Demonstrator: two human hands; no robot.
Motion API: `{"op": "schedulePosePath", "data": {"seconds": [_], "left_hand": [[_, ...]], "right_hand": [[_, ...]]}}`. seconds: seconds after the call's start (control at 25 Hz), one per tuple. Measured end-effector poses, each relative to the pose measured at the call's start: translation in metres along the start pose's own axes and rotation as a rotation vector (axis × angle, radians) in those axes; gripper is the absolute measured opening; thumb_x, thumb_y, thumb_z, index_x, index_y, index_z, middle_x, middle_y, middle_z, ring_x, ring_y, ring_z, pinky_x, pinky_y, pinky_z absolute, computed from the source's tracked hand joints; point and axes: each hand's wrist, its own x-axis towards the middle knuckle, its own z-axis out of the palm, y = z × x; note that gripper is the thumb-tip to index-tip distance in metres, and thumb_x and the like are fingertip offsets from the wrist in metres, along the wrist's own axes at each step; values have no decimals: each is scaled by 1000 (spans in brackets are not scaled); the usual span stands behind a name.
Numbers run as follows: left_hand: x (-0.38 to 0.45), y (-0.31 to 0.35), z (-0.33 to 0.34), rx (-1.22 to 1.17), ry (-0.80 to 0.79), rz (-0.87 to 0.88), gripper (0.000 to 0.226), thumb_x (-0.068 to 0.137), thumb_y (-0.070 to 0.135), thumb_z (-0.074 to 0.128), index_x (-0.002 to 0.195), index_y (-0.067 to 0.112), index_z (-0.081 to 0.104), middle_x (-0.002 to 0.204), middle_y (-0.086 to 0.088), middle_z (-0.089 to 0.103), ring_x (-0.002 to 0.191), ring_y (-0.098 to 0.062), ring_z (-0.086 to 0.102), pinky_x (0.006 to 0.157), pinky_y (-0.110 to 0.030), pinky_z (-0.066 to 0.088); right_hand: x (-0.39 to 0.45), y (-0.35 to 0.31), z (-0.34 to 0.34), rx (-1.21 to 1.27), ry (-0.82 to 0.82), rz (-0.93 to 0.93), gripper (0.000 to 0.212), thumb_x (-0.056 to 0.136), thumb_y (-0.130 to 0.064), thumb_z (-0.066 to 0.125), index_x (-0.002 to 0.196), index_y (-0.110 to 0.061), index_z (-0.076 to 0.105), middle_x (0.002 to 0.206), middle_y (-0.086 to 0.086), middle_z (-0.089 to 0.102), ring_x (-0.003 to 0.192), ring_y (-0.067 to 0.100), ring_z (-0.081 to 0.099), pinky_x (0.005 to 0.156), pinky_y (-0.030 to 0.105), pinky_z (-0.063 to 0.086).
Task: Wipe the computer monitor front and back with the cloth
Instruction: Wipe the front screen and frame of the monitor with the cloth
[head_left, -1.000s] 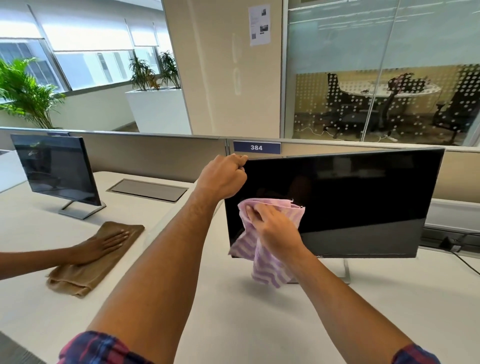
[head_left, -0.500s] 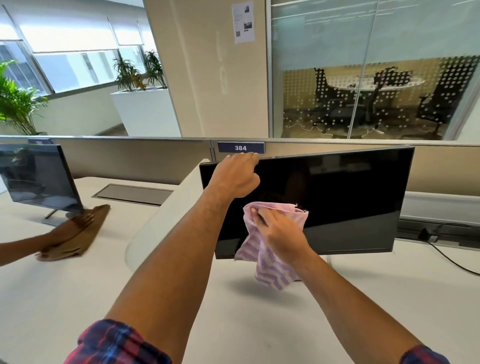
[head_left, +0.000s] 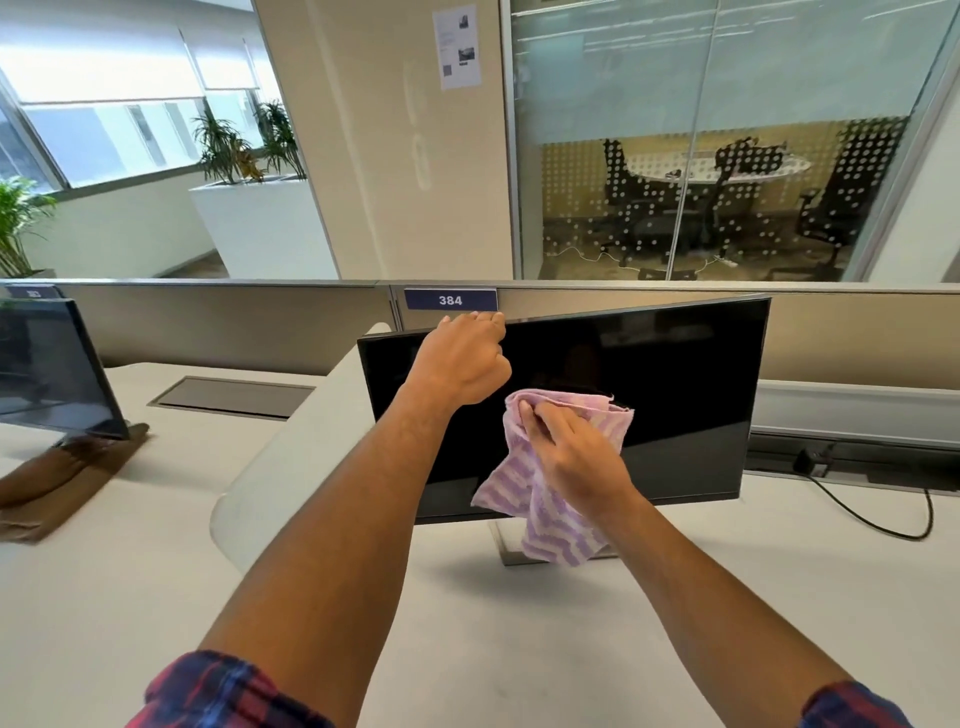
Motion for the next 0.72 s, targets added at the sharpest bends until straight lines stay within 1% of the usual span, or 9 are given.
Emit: {"op": "schedulePosePath", "data": {"seconds": [0.08,0.16,0.24,0.28,0.36,0.4,0.52,0.64,0.72], "left_hand": [[-2,1,-2,-12,-4,11,48,93,16,39,138,7,51,143,-11,55,129,-31,50,111,-45,36],[-2,0,-4,-31,0,17,49,96,17,37,142,6,49,145,-11,53,131,-30,49,112,-45,35],[-2,-1,-5,-42,-1,21,46,99,20,36,142,7,49,145,-11,53,129,-30,51,111,-43,36],[-2,-1,-5,-54,-6,25,46,101,21,36,143,7,48,145,-11,53,129,-30,50,111,-42,35],[-3,-1,-6,-87,-9,33,47,104,24,34,146,6,45,148,-12,51,132,-30,48,113,-43,33],[-2,-2,-6,-111,-5,29,47,105,25,34,147,6,45,148,-12,51,132,-30,48,114,-43,32],[-3,-3,-8,-170,-3,16,48,106,29,33,147,8,45,149,-11,49,135,-29,47,115,-44,33],[-5,-3,-8,-204,6,-5,48,106,29,33,148,9,45,153,-7,45,140,-27,42,118,-42,30],[-5,-1,-7,-200,15,-14,48,106,30,33,148,11,45,153,-6,45,141,-25,41,117,-40,29]], "right_hand": [[-2,14,-7,8,33,99,62,88,-13,73,143,2,50,111,15,63,92,25,63,76,34,58],[-5,25,-12,26,55,187,63,89,-16,72,145,2,48,114,16,62,97,24,62,78,33,59],[-17,36,-11,-4,-5,32,69,85,-17,78,145,1,48,117,15,63,98,24,64,79,35,60],[-22,42,-14,0,-11,40,66,86,-15,78,144,0,50,114,14,64,94,24,65,75,34,59],[-21,56,-21,63,83,253,52,92,-10,71,140,-1,55,109,12,64,89,22,62,68,30,58],[-21,62,-25,54,115,289,49,91,-7,70,138,0,57,109,13,64,90,23,62,68,30,58],[-34,87,-33,-80,58,73,56,81,-3,78,134,-2,61,112,16,64,94,27,64,71,37,59],[-37,115,-44,-44,157,387,46,92,-3,67,137,0,58,113,17,60,92,25,58,67,37,57],[-44,126,-48,-94,102,309,53,89,-2,71,139,2,55,115,20,60,94,30,60,68,40,60]]}}
